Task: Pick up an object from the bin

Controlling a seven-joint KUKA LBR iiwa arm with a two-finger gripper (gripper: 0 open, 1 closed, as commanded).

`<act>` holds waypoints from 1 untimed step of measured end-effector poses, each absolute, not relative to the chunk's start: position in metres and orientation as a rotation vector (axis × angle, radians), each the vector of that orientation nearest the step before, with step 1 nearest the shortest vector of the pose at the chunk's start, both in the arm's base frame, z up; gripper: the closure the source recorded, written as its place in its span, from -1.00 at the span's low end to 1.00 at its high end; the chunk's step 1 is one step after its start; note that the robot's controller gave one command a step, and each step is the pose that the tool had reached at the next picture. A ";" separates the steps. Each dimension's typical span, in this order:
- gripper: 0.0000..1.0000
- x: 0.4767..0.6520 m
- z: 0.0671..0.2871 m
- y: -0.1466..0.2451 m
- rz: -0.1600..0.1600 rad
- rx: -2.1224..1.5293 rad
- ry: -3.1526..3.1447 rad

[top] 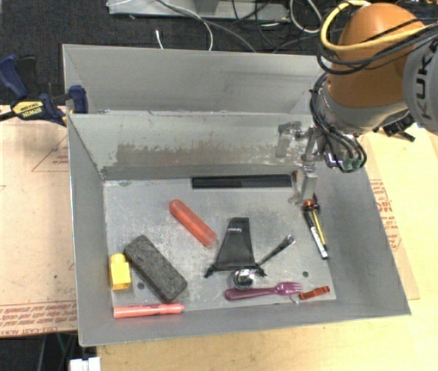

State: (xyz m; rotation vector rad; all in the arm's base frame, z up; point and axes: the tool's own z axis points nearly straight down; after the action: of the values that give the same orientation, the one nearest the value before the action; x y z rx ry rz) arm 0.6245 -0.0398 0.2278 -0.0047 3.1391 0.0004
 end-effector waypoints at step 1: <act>-1.00 0.624 0.228 -0.040 0.000 -0.005 3.139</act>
Offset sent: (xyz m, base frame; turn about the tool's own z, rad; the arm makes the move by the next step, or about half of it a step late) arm -0.0107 0.0336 -0.0579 -0.3997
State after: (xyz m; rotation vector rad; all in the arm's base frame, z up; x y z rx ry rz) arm 0.6245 -0.0398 0.2278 -0.0050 3.1390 0.0004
